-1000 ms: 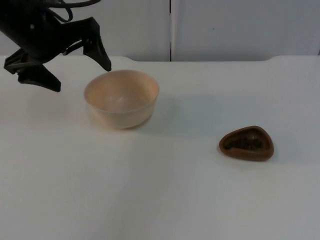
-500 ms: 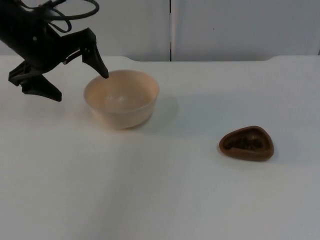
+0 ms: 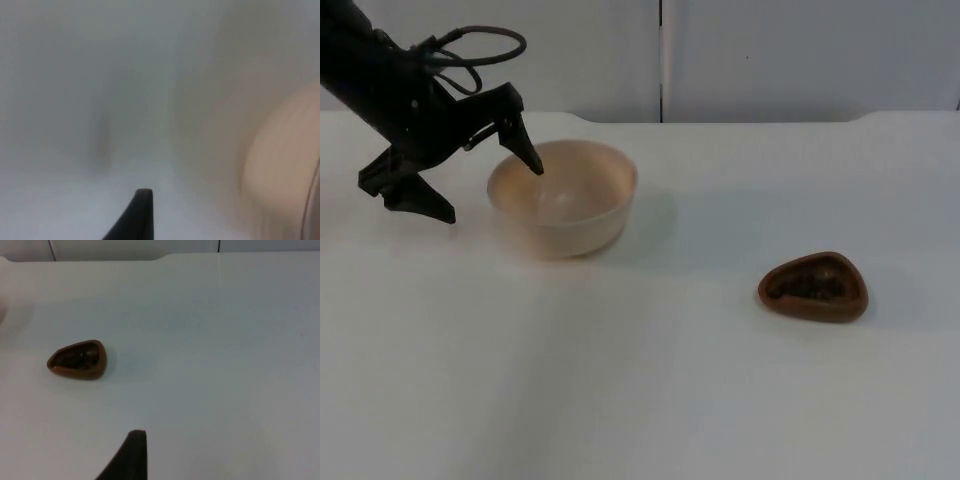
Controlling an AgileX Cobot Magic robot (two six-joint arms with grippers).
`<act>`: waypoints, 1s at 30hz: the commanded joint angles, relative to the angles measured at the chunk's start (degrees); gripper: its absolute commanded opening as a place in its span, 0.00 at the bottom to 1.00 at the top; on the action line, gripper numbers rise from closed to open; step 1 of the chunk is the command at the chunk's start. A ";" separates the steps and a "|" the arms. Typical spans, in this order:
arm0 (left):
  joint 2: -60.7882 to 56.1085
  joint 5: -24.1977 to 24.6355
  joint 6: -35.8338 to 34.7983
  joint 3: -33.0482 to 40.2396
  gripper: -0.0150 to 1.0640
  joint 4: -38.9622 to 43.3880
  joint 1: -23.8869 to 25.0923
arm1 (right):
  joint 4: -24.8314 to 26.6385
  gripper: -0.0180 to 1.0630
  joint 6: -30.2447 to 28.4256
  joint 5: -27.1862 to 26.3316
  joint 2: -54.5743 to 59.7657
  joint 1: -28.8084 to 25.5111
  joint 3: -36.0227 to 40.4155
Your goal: Pick up the bowl with the left hand and pour the coffee beans from the cup into the bowl with the right hand.
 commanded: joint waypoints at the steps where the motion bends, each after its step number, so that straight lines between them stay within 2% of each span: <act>1: 0.23 -0.85 -0.36 -0.23 0.94 1.18 0.17 | 0.00 0.99 -0.30 -0.31 -0.25 -0.28 0.01; 9: 1.27 -1.23 -0.36 -0.23 0.92 1.44 0.17 | -0.32 0.99 0.00 -0.31 -0.25 -0.28 0.01; 16: 1.39 -0.93 -0.25 -0.23 0.66 1.44 0.06 | -0.42 0.99 0.00 -0.31 -0.25 -0.28 0.01; 18: 1.40 -0.80 -0.25 -0.23 0.63 1.44 0.06 | -0.99 0.99 0.60 -0.31 -0.25 -0.28 0.01; 22: 1.71 0.07 -0.25 -0.23 0.47 1.44 0.06 | -1.35 0.99 0.84 -0.31 -0.25 -0.28 0.01; 23: 1.71 0.07 -0.25 -0.23 0.47 1.44 0.06 | -1.35 0.99 0.84 -0.31 -0.25 -0.28 0.01; 26: 1.71 0.56 -0.25 -0.23 0.32 1.44 0.06 | -1.35 0.99 0.84 -0.31 -0.25 -0.28 0.01; 28: 1.71 0.60 -0.25 -0.23 0.30 1.44 0.06 | -1.35 0.99 0.84 -0.31 -0.25 -0.28 0.01; 30: 1.71 0.81 -0.25 -0.23 0.21 1.31 0.06 | -1.35 0.99 0.84 -0.31 -0.25 -0.28 0.01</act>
